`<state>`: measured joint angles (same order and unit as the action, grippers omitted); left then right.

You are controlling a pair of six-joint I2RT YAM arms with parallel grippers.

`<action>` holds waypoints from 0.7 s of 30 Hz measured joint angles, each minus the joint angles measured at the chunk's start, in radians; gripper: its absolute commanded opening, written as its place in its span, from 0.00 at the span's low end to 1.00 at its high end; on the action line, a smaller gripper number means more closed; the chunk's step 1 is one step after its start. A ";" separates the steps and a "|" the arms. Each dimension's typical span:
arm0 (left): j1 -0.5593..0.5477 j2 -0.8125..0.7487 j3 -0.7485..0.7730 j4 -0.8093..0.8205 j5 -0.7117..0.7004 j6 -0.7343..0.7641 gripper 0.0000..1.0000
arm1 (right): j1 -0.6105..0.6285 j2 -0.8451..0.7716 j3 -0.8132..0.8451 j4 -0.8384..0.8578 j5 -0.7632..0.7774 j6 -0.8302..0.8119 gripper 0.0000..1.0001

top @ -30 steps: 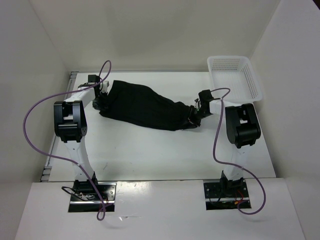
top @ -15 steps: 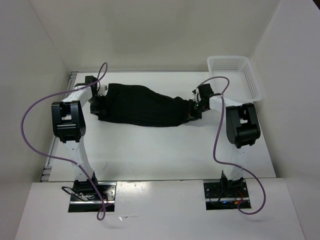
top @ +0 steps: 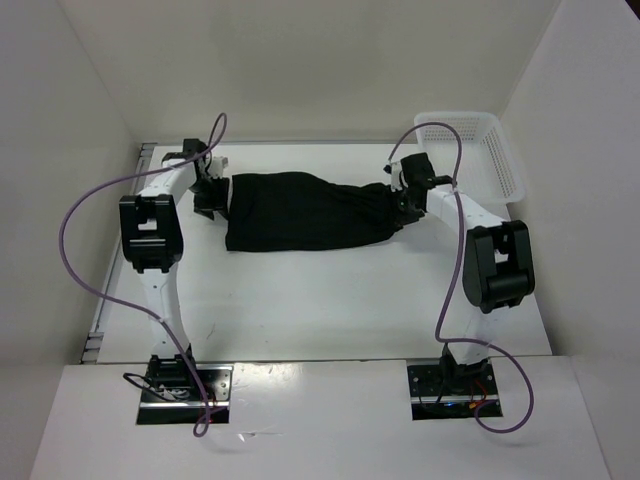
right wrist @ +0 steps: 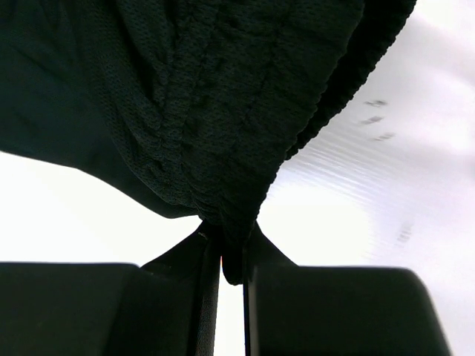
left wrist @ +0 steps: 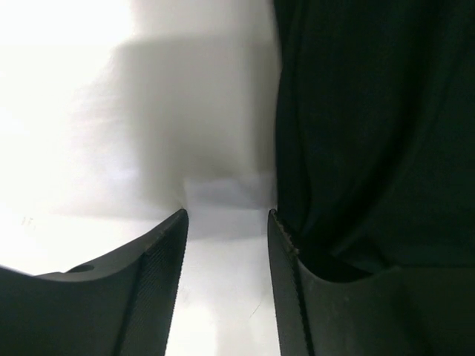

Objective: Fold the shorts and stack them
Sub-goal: Fold the shorts

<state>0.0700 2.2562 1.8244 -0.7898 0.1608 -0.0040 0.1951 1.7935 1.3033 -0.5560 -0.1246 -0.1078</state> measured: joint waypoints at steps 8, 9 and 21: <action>-0.125 0.044 0.069 0.009 0.024 0.000 0.49 | 0.006 0.000 0.126 -0.055 0.132 -0.129 0.00; -0.136 0.047 0.072 0.009 0.036 0.000 0.46 | 0.009 0.000 0.154 -0.058 0.145 -0.142 0.00; -0.174 0.059 0.074 0.014 0.123 -0.001 0.10 | 0.335 0.099 0.398 -0.077 0.238 -0.208 0.00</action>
<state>-0.1036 2.3150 1.8980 -0.7757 0.2836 -0.0051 0.5304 1.8923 1.7012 -0.6327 0.1131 -0.3153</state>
